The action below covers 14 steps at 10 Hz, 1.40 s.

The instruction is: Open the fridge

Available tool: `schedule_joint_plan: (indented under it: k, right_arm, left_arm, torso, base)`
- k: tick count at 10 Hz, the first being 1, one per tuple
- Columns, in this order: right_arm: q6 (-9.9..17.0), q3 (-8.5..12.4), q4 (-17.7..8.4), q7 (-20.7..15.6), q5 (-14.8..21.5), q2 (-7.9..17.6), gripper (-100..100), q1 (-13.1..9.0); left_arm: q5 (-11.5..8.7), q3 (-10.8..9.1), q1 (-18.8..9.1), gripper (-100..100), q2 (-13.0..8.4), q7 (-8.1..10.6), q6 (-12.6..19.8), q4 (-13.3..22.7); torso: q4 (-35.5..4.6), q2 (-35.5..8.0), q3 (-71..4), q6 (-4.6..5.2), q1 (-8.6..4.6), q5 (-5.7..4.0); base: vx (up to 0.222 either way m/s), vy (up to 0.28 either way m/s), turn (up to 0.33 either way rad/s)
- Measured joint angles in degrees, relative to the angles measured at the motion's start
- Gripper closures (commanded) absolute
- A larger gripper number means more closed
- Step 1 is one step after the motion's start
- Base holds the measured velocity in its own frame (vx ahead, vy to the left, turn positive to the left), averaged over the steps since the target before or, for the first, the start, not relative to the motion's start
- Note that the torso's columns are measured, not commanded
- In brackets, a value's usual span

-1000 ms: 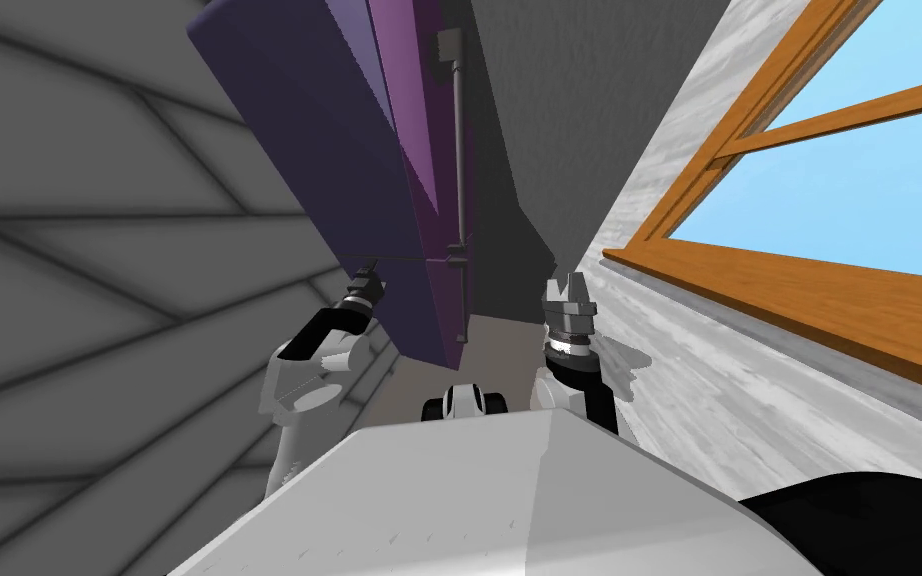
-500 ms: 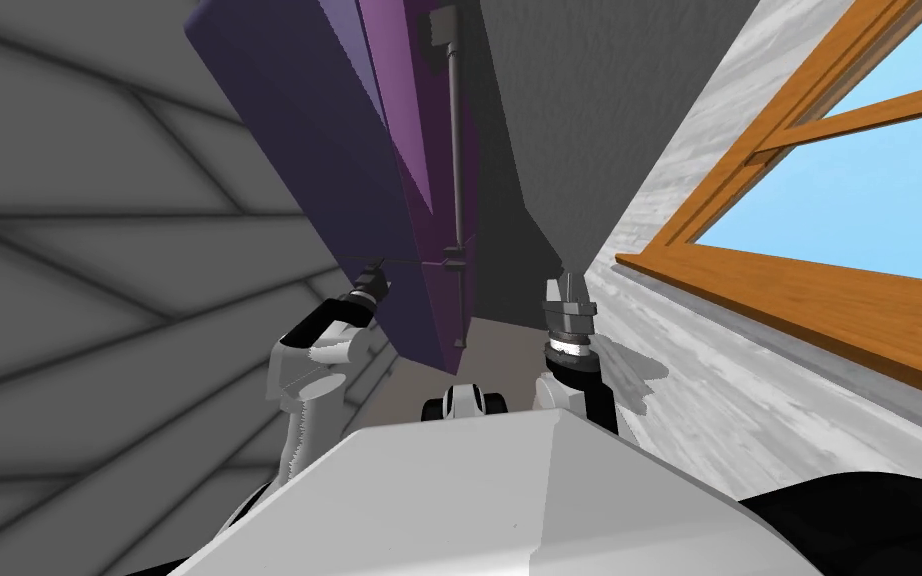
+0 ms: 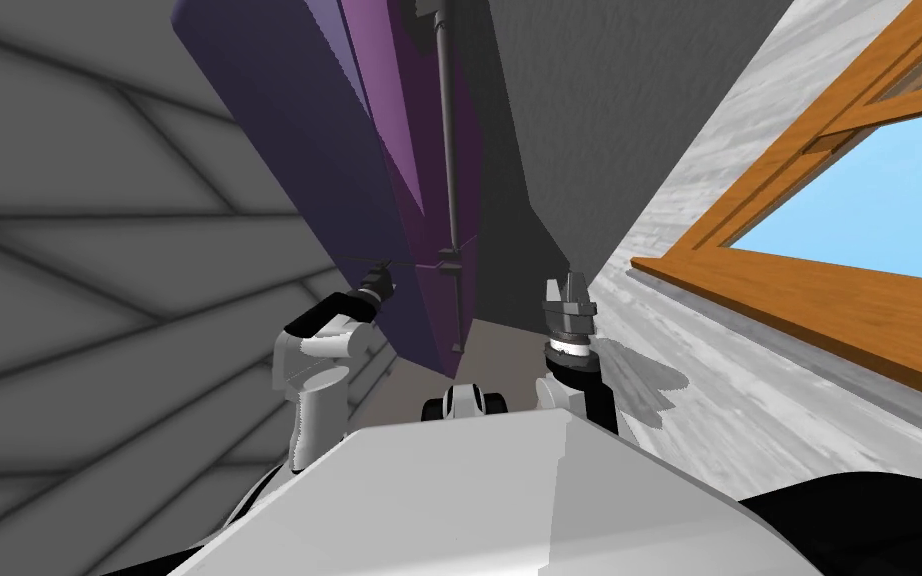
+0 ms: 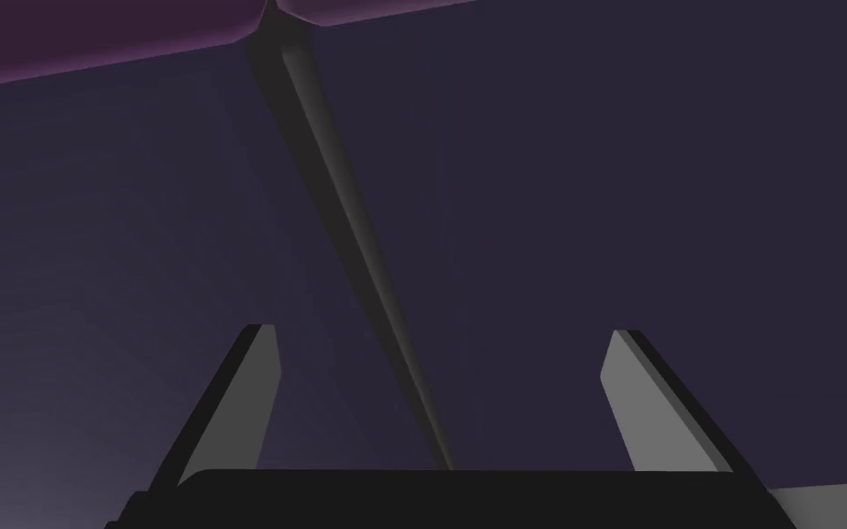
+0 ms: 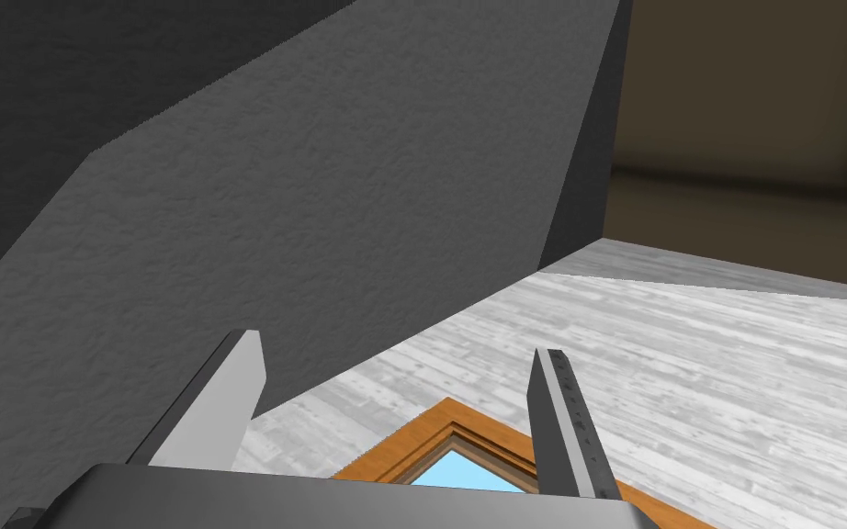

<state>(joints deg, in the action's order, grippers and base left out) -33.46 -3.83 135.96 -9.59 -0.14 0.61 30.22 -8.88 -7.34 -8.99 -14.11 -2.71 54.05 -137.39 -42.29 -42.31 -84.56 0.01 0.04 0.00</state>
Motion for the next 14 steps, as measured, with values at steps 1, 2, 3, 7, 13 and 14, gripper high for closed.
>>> schedule_joint_plan:
  k: [1,2,3,7,13,14]
  right_arm:
    - [0.0,0.0,0.0,0.0,0.0,0.0,0,0.0]
    - [0.0,0.0,0.0,0.0,0.0,0.0,0,0.0]
    - [0.0,0.0,0.0,0.0,0.0,0.0,0,0.0]
    - [0.0,0.0,0.0,0.0,0.0,0.0,0,0.0]
    - [0.0,0.01,0.0,0.0,0.0,0.0,0,0.01]
    - [0.0,0.01,-0.01,0.0,0.0,0.01,0,-0.01]
  left_arm:
    - [-0.1,-0.01,-0.37,-100,-0.01,-0.01,1.16,-0.03]
    - [-0.49,0.2,-1.39,-100,0.2,-0.13,2.58,0.14]
    - [-0.67,0.37,-1.85,-100,0.37,-0.23,3.87,0.13]
    - [-2.42,0.51,-4.71,-100,0.91,-0.6,9.82,-0.32]
    - [-6.22,0.77,-9.28,-100,3.33,-1.25,20.29,-2.98]
    - [-6.27,0.95,-9.68,-100,3.81,-1.47,20.73,-2.6]
  torso:
    - [-0.02,-0.08,0.05,0.0,0.12,0.04]
    - [-0.01,0.01,0.01,-0.02,-0.02,0.01]
    - [0.01,0.04,-0.02,-0.01,-0.06,-0.01]
    - [0.16,0.32,-0.22,0.37,-0.43,-0.18]
    - [0.21,0.66,-0.46,1.05,-1.73,-0.73]
    - [0.36,0.76,-0.56,1.3,-1.9,-0.81]
  base:
    - [0.044,-0.054,0.094]
    - [0.048,-0.058,0.081]
    - [0.051,-0.086,0.111]
    - [0.046,-0.06,0.105]
    - [0.057,-0.075,0.124]
    - [0.016,-0.023,0.07]
